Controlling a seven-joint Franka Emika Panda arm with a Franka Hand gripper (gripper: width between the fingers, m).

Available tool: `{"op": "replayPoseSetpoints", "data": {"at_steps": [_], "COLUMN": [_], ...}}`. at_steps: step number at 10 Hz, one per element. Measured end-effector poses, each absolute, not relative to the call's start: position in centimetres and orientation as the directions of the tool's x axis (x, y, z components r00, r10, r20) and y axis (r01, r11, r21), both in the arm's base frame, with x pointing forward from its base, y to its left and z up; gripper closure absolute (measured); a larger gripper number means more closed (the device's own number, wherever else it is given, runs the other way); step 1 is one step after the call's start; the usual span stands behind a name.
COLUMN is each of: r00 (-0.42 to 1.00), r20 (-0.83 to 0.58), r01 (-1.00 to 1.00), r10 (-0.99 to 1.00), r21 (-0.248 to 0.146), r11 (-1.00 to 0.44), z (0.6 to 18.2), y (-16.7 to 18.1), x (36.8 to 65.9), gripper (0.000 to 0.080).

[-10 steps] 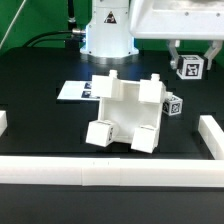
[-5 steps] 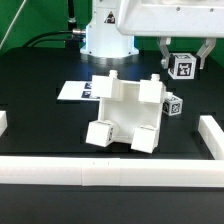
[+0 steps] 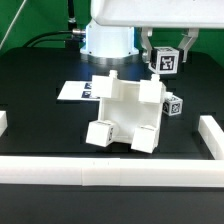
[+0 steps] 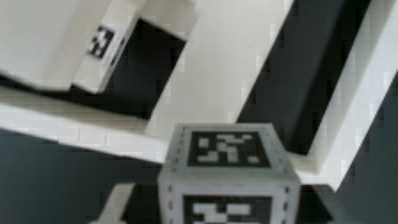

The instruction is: Assemble chair

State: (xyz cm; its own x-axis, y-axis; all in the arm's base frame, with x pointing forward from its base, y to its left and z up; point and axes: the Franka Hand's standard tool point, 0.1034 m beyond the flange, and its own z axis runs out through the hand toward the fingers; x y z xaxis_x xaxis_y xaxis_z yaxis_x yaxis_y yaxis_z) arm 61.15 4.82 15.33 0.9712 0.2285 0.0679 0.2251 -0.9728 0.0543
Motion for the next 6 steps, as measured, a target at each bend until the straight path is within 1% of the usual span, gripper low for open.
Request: {"op": "replayPoseSetpoints", "data": {"at_steps": [3, 6], "r00": [0.971, 0.969], "r20": [0.065, 0.054], "r01": [0.226, 0.236], "r10": [0.229, 0.240], "r21": [0.055, 0.065], "r11": [-0.973, -0.970], "z": [15.2, 14.1], "y": [4.7, 3.9], "x": [61.1, 61.5], "gripper": [0.0515, 0.0515]}}
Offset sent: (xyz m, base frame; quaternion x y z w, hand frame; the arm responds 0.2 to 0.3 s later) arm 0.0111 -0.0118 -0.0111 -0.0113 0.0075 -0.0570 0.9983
